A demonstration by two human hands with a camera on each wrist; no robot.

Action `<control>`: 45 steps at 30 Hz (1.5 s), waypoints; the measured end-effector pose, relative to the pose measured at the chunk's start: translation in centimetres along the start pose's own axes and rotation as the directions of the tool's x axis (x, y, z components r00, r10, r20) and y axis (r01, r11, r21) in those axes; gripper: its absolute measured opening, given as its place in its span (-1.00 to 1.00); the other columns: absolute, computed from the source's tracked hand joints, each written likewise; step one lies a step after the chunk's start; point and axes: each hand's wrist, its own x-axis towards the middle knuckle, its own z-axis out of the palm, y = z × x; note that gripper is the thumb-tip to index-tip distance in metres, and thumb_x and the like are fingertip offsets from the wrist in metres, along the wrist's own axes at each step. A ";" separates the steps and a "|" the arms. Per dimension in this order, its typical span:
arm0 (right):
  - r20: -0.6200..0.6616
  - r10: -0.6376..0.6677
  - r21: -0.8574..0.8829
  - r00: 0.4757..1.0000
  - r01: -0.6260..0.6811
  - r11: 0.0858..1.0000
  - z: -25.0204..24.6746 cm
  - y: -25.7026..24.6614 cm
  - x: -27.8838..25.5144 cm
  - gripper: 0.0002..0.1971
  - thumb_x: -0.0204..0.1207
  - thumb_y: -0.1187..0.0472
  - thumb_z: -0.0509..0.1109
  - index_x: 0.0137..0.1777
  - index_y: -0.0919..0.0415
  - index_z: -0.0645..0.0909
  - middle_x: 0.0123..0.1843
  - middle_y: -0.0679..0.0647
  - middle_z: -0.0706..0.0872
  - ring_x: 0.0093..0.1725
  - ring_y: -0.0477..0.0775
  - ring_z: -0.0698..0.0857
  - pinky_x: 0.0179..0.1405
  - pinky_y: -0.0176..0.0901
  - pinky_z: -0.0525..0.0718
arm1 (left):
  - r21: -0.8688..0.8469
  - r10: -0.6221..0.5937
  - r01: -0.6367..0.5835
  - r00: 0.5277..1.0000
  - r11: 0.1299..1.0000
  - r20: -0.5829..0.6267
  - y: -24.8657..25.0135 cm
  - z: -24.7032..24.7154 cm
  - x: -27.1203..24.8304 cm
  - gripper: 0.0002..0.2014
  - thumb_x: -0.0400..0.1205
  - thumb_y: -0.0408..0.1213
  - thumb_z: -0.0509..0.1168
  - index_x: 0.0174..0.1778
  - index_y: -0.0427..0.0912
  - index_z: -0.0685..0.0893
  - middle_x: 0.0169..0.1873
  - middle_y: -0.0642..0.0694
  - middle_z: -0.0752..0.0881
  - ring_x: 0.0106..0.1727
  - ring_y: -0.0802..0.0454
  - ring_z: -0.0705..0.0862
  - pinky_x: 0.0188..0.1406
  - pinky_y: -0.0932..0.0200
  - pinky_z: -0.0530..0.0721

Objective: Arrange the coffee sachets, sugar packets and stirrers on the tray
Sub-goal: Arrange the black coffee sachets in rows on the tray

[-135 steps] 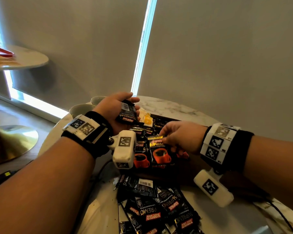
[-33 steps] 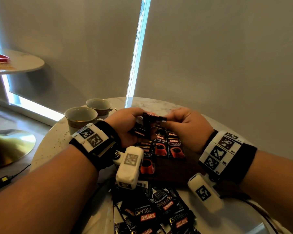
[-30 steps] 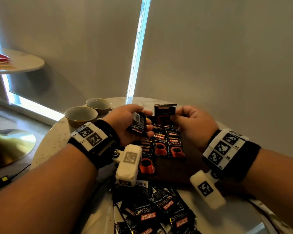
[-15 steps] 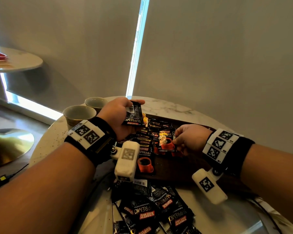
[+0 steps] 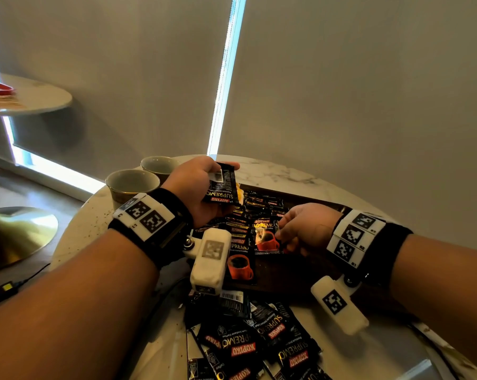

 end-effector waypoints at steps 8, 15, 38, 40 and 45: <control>-0.124 -0.090 -0.076 0.988 0.081 0.994 0.7 0.3 0.7 -0.92 0.52 0.30 0.50 -0.14 0.19 0.64 -0.35 0.07 0.75 -0.43 -0.02 0.71 -0.40 -0.16 0.67 | -0.020 -0.010 0.010 1.000 1.000 -0.007 -0.2 0.0 0.3 -0.55 0.75 -0.24 0.00 0.30 -0.24 0.76 0.47 -0.47 0.58 0.14 -0.32 0.64 -0.16 -0.07 0.70; -0.126 -0.109 -0.052 0.986 0.104 0.993 0.5 0.1 0.5 -0.93 0.52 0.29 0.51 -0.06 0.25 0.68 -0.34 0.12 0.76 -0.45 0.00 0.70 -0.42 -0.15 0.67 | -0.020 -0.035 0.035 0.999 0.999 0.006 -0.2 -0.3 0.6 -0.57 0.74 -0.22 0.03 0.26 -0.20 0.80 0.44 -0.44 0.62 0.33 -0.36 0.66 -0.12 -0.08 0.72; -0.332 -0.617 0.175 0.713 0.689 0.703 1.4 -1.6 -2.1 -0.54 0.41 0.25 0.59 0.18 -0.32 0.75 -0.03 0.12 0.79 0.05 0.44 0.74 0.12 0.43 0.74 | 0.100 0.083 -0.089 0.995 0.991 0.060 -0.2 0.9 -1.0 -0.75 0.74 -0.53 0.18 0.25 -0.27 0.67 -0.02 -0.26 0.70 -0.25 -0.02 0.77 -0.50 0.26 0.71; -0.314 -0.651 0.163 0.691 0.715 0.680 1.7 -2.0 -2.6 -0.63 0.42 0.20 0.59 0.13 -0.28 0.79 -0.05 0.37 0.76 0.02 0.60 0.68 0.07 0.54 0.71 | 0.108 0.081 -0.088 0.995 0.990 0.065 -0.3 0.8 -0.9 -0.77 0.74 -0.54 0.19 0.22 -0.27 0.67 0.05 -0.27 0.70 -0.10 -0.07 0.73 -0.43 0.25 0.77; -0.349 -0.662 0.157 0.663 0.738 0.656 2.2 -2.2 -3.1 -0.78 0.43 0.19 0.63 -0.06 -0.20 0.84 -0.12 0.53 0.70 -0.07 0.66 0.66 -0.03 0.62 0.67 | 0.118 0.046 -0.055 0.996 0.991 0.075 -0.6 0.8 -0.7 -0.81 0.73 -0.54 0.20 0.10 -0.25 0.69 -0.02 -0.25 0.72 -0.12 -0.06 0.74 -0.42 0.24 0.76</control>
